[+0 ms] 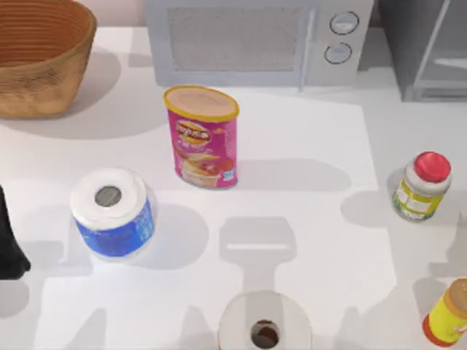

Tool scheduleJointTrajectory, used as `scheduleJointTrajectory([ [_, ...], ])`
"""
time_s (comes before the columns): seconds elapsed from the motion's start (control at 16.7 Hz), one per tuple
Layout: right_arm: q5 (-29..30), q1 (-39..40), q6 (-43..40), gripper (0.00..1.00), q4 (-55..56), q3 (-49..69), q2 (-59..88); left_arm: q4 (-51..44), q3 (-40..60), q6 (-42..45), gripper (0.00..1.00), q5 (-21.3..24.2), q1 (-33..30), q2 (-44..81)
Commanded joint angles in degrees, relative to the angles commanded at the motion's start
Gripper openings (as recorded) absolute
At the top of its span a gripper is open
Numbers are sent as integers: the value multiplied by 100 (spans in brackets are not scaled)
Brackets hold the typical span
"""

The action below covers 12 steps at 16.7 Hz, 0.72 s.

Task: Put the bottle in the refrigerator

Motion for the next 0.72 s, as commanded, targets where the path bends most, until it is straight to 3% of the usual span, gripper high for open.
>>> scheduleJointTrajectory([
  [0.36,-225,-325,55,1,919,806,1597,0,0,0,100,0,0,0],
  [0.72,-478,-879,115,1,2421,2045,5199,0,0,0,100,0,0,0],
])
